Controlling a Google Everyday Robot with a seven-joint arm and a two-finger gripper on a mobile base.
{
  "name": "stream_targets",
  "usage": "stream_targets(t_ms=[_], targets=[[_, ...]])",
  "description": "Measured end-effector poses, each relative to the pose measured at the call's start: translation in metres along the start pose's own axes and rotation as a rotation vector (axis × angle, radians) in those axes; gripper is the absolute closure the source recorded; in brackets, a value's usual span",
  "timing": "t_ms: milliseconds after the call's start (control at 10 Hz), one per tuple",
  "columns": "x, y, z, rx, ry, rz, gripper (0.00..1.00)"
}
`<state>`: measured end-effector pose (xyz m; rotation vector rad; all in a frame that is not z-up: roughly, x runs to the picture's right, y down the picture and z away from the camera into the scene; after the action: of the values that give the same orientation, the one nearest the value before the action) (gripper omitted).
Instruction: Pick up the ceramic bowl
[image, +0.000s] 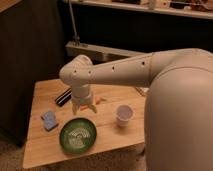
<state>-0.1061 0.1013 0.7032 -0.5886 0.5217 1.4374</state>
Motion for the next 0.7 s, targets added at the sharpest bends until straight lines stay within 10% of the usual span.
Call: stream_targets(t_ms=[300, 700], targets=[[0.0, 0.001, 0.004, -0.051, 0.002, -0.024, 0.35], [0.002, -0.003, 0.045, -0.488, 0.022, -0.061, 0.35]])
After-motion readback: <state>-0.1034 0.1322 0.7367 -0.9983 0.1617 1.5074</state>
